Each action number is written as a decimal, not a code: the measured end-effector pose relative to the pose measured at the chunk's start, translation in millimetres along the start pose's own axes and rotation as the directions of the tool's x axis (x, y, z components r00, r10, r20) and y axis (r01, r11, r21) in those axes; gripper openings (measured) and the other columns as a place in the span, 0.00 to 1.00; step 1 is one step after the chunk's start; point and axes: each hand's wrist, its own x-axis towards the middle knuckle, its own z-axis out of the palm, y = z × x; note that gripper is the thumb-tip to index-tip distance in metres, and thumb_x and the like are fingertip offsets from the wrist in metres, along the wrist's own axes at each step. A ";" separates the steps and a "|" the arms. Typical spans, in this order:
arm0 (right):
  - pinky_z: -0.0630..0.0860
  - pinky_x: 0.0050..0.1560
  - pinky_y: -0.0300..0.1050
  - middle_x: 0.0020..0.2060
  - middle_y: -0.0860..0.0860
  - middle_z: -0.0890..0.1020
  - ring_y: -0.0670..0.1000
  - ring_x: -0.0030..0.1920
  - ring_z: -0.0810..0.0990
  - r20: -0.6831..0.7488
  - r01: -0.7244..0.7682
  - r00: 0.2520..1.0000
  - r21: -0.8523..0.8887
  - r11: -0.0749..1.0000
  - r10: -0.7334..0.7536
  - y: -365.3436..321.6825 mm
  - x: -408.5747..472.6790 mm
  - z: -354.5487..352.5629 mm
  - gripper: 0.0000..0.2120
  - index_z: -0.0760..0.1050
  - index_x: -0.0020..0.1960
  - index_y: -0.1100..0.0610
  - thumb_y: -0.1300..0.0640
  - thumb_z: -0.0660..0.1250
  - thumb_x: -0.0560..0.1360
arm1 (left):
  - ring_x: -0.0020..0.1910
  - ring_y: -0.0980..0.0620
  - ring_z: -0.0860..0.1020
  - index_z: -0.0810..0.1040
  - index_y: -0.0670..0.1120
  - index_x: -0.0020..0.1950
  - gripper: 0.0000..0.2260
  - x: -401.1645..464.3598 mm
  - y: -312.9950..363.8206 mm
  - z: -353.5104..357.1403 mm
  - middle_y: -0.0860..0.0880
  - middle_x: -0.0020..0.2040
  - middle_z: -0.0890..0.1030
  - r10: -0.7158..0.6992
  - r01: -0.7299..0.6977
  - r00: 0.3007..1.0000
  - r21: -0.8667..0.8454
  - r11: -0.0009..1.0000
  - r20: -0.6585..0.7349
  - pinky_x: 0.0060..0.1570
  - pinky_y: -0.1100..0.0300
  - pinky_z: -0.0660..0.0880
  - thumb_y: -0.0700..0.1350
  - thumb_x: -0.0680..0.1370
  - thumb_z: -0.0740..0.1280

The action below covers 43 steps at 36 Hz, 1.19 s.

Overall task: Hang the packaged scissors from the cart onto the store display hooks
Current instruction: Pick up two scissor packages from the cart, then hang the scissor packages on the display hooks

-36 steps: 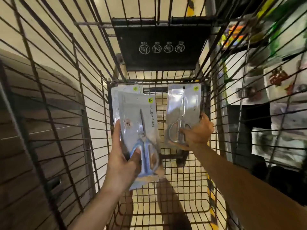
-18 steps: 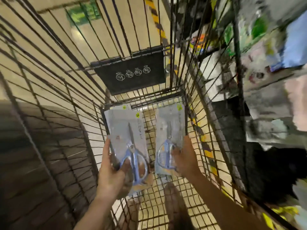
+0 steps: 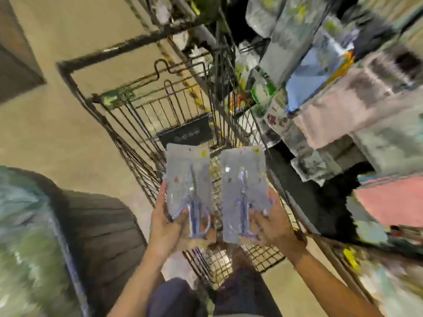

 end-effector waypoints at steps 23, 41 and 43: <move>0.79 0.58 0.37 0.65 0.28 0.75 0.37 0.64 0.77 -0.495 0.298 0.850 0.166 0.940 -0.182 -7.5 -266.5 -59.0 0.39 0.57 0.79 0.48 0.69 0.70 0.76 | 0.65 0.53 0.79 0.61 0.69 0.76 0.39 -145.1 62.7 18.7 0.56 0.75 0.71 0.277 -0.304 0.871 0.001 0.953 0.406 0.62 0.38 0.77 0.45 0.73 0.75; 0.81 0.46 0.35 0.59 0.42 0.84 0.43 0.55 0.85 -0.854 0.472 0.517 0.222 0.854 -0.064 127.5 -547.8 -206.6 0.38 0.63 0.74 0.39 0.70 0.70 0.75 | 0.70 0.54 0.76 0.62 0.67 0.77 0.40 -400.6 62.8 236.4 0.59 0.74 0.73 0.479 -0.529 0.501 -0.183 0.829 0.721 0.67 0.52 0.75 0.53 0.70 0.77; 0.81 0.49 0.35 0.62 0.42 0.82 0.44 0.58 0.83 -0.884 0.477 0.466 0.215 0.852 -0.038 142.1 -576.1 -219.4 0.38 0.63 0.75 0.39 0.68 0.71 0.75 | 0.69 0.55 0.76 0.62 0.65 0.77 0.41 -430.7 63.6 257.2 0.60 0.73 0.74 0.486 -0.520 0.456 -0.220 0.826 0.745 0.66 0.56 0.76 0.53 0.68 0.77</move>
